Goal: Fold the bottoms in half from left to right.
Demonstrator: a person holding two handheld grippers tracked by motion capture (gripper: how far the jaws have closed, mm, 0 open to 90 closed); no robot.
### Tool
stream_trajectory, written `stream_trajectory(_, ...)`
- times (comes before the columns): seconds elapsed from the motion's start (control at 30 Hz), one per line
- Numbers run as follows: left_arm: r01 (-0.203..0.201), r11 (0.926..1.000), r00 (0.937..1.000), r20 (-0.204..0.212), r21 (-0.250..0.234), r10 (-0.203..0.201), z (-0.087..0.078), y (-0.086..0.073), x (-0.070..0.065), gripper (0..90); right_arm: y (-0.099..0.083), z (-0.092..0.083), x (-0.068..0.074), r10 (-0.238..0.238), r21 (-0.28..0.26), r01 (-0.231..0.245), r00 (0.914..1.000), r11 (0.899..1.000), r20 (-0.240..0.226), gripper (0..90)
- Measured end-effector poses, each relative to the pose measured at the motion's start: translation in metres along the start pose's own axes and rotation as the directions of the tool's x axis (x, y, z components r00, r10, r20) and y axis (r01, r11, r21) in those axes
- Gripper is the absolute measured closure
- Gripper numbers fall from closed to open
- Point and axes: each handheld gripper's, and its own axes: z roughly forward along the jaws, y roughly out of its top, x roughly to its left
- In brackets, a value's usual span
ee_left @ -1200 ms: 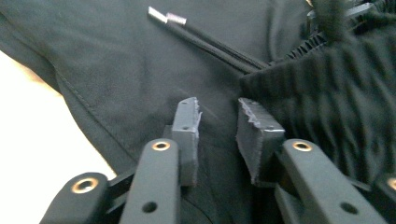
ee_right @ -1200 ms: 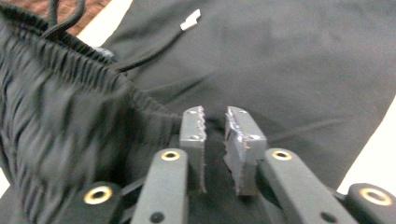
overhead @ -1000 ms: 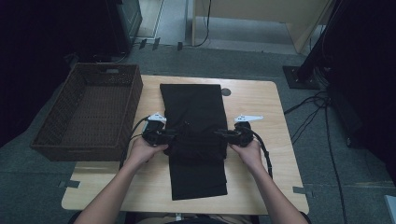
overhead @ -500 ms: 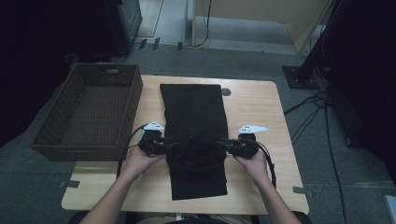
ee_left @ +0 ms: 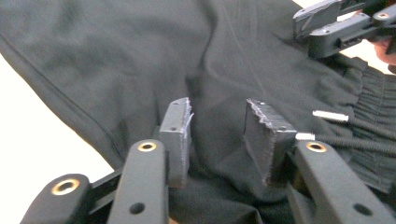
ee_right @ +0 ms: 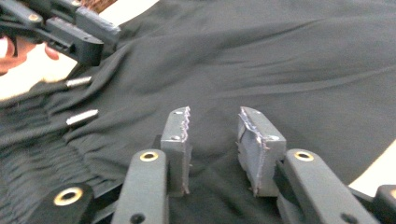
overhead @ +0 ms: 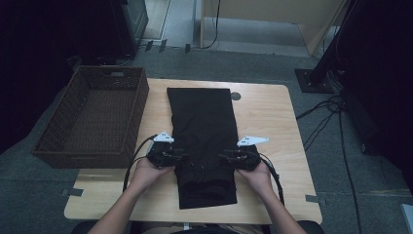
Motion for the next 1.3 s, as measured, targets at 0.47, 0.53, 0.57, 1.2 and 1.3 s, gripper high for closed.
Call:
stream_trajectory(0.47, -0.017, 0.9998, 0.9983, -0.057, -0.009, 0.017, 0.003, -0.005, -0.001, 35.1, -0.014, 0.002, 0.018, -0.082, 0.059, 0.080, 0.9962, 0.995, 0.029, 45.7)
stream_trajectory(0.53, -0.016, 0.9999, 0.9979, -0.063, -0.005, 0.016, 0.003, -0.004, 0.000, 32.3, -0.014, 0.003, 0.021, -0.091, 0.079, 0.090, 0.9958, 0.993, 0.009, 41.6)
stream_trajectory(0.57, -0.017, 0.9998, 0.9977, -0.066, -0.003, 0.017, 0.003, -0.004, -0.001, 31.0, -0.013, 0.003, 0.022, -0.079, 0.089, 0.079, 0.9968, 0.993, 0.004, 41.9)
stream_trajectory(1.2, 0.014, 0.9998, 0.9960, -0.088, -0.014, -0.015, 0.006, 0.009, 0.012, 33.5, -0.006, -0.003, 0.011, -0.030, -0.008, 0.031, 0.9986, 0.999, 0.043, 46.7)
stream_trajectory(1.3, 0.007, 0.9999, 0.9948, -0.101, -0.009, -0.008, 0.011, 0.012, 0.016, 37.2, 0.000, 0.000, 0.005, -0.032, -0.002, 0.032, 0.9976, 0.999, 0.062, 47.0)
